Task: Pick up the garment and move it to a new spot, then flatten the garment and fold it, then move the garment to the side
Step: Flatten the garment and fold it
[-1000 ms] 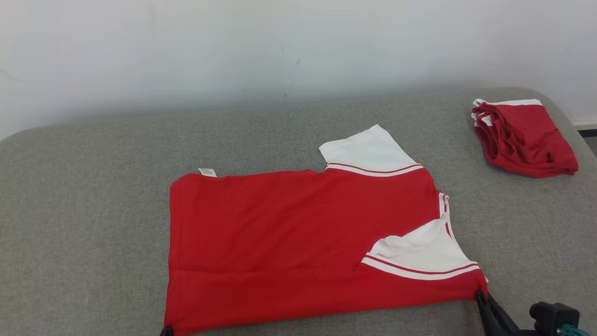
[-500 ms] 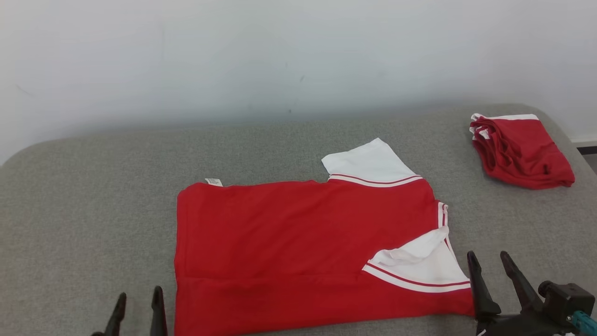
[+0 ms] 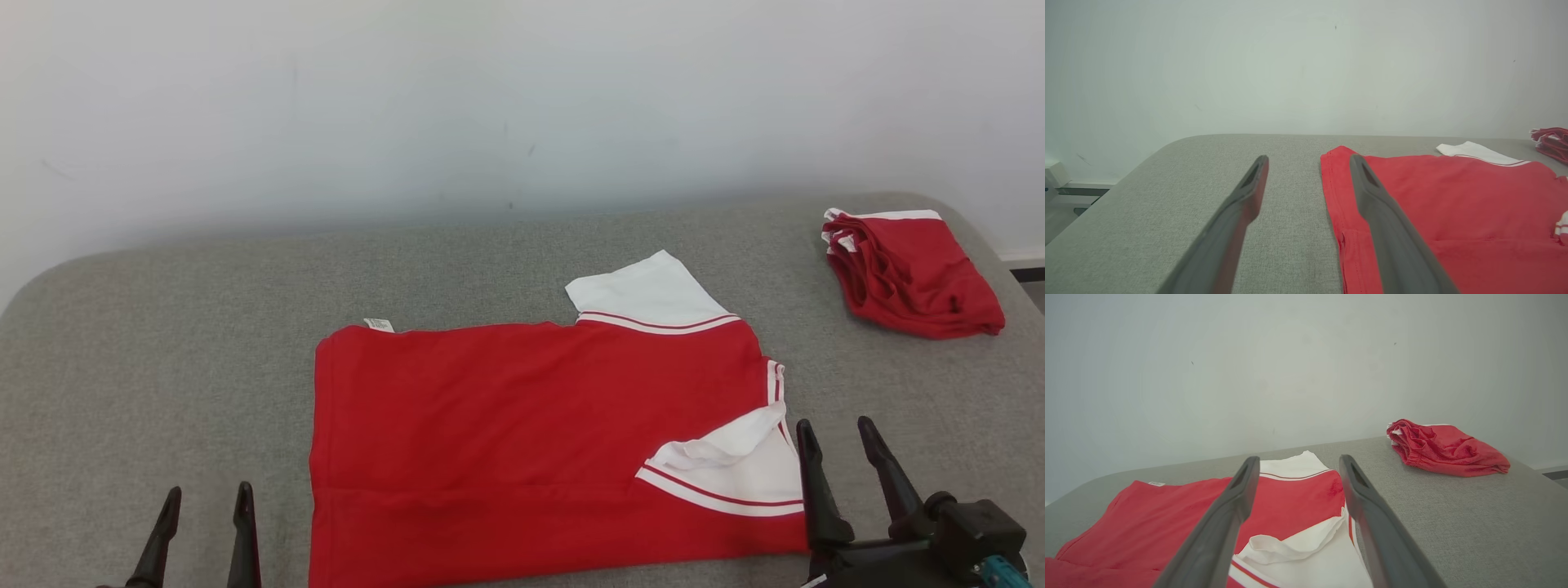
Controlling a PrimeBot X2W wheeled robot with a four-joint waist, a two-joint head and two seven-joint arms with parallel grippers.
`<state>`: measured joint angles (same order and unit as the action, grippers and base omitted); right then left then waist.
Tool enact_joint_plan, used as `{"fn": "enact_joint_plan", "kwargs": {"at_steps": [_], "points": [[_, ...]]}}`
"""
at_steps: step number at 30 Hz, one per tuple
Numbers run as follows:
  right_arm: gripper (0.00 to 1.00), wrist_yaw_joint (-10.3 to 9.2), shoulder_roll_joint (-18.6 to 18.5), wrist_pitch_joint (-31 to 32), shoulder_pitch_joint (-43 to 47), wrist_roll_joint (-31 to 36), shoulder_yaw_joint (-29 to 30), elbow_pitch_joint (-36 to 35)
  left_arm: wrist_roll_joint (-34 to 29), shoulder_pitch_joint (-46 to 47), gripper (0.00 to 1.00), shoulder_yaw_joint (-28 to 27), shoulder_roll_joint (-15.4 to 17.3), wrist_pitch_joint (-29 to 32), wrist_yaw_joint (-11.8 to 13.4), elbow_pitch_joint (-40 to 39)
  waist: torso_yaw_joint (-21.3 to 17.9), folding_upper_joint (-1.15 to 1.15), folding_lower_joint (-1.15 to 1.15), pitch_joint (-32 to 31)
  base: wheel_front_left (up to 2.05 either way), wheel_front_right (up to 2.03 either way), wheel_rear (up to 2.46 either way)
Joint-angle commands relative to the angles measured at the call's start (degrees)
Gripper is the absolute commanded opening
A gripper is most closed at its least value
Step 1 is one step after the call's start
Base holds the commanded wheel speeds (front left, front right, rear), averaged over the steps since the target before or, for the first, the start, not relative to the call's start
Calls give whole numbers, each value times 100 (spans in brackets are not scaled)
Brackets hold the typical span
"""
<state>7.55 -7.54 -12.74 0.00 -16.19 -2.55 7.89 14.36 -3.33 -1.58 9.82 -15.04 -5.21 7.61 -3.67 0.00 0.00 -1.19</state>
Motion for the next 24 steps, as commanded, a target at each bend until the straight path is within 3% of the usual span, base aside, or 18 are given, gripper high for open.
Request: {"fn": "enact_joint_plan", "kwargs": {"at_steps": [1,24], "points": [[100,-17,6,-51,-28,49,-41,41,-52,-38,100,31,25,-18,-23,23,12,0,0,4,0,0,0],[100,-17,112,-245,-8,204,-93,320,-131,58,100,-256,-117,-18,-173,24,-15,0,0,52,0,0,0]]}}
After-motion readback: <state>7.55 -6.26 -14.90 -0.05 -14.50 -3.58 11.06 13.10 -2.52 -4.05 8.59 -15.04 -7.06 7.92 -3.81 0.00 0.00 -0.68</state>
